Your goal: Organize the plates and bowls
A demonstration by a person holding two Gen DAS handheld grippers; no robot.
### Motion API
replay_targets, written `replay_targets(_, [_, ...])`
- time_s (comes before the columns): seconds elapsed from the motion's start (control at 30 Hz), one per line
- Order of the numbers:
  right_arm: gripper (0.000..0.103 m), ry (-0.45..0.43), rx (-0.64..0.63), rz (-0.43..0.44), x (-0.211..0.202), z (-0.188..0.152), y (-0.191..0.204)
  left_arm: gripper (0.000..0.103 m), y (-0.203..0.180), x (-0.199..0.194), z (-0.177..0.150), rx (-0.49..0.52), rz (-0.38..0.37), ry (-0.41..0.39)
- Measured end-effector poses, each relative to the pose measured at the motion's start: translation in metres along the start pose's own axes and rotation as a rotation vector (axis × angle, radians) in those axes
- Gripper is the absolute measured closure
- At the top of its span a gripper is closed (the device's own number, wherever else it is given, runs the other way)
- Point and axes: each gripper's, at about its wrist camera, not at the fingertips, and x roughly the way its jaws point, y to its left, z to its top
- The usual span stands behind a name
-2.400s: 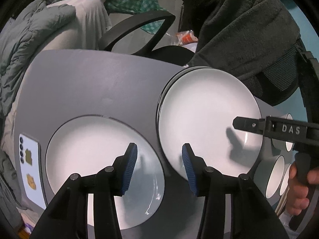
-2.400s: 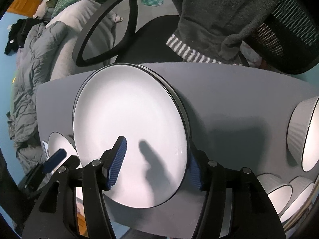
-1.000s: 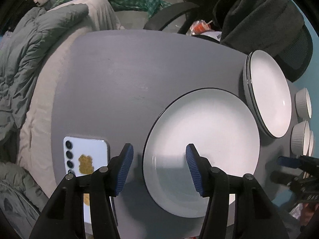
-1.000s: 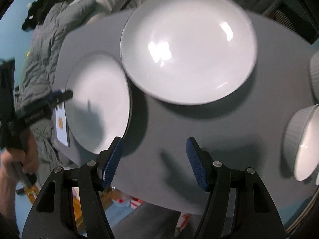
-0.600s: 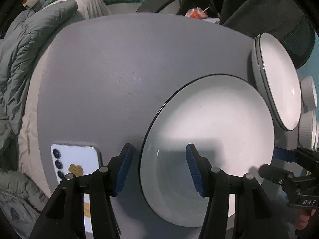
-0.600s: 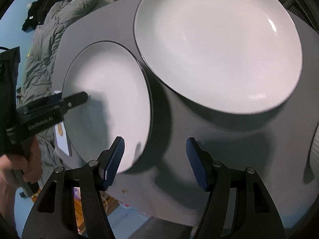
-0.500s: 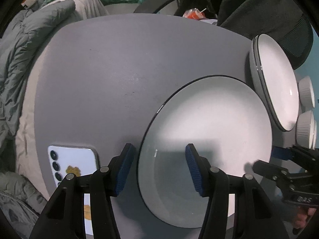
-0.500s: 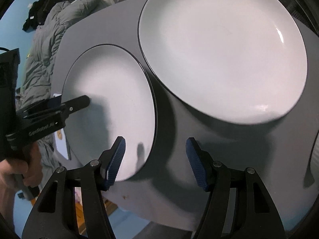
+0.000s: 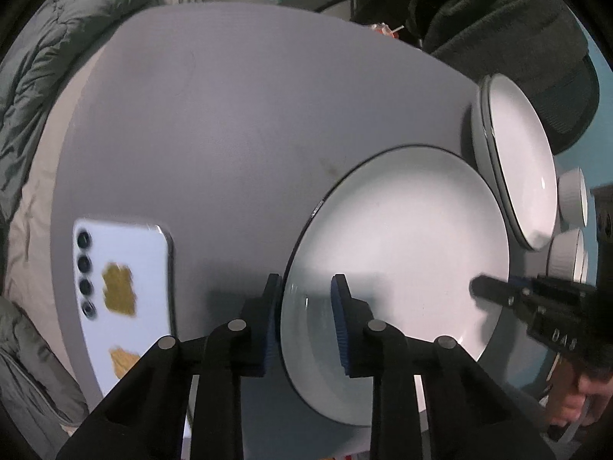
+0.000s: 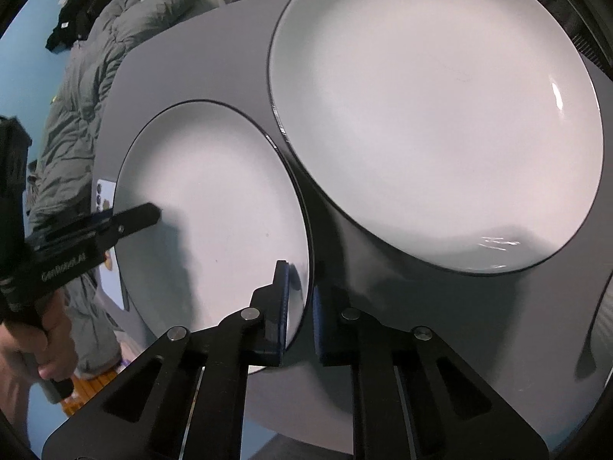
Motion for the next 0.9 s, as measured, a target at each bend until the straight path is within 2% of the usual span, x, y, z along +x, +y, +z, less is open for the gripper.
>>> replay_targets(0.23, [0.091,0.017,-0.033,-0.031,-0.007,-0.009,-0.015,0.083,-0.019,0.007,-0.040,-0.014,-0.049,0.025])
replay_targets(0.57, [0.091,0.029,-0.049,-0.060,-0.026,-0.049,-0.061,0.083,-0.069,0.022,-0.083,0.009,-0.100,0.063])
replay_targets(0.83, [0.090,0.020,-0.005,-0.073,-0.044,-0.073,-0.106,0.083,-0.113,0.039,-0.097,0.061,-0.117,0.104])
replay_targets(0.9, [0.090,0.013,0.007,-0.077,-0.048,-0.078,-0.114,0.083,-0.120,0.040,-0.082,0.070,-0.124,0.113])
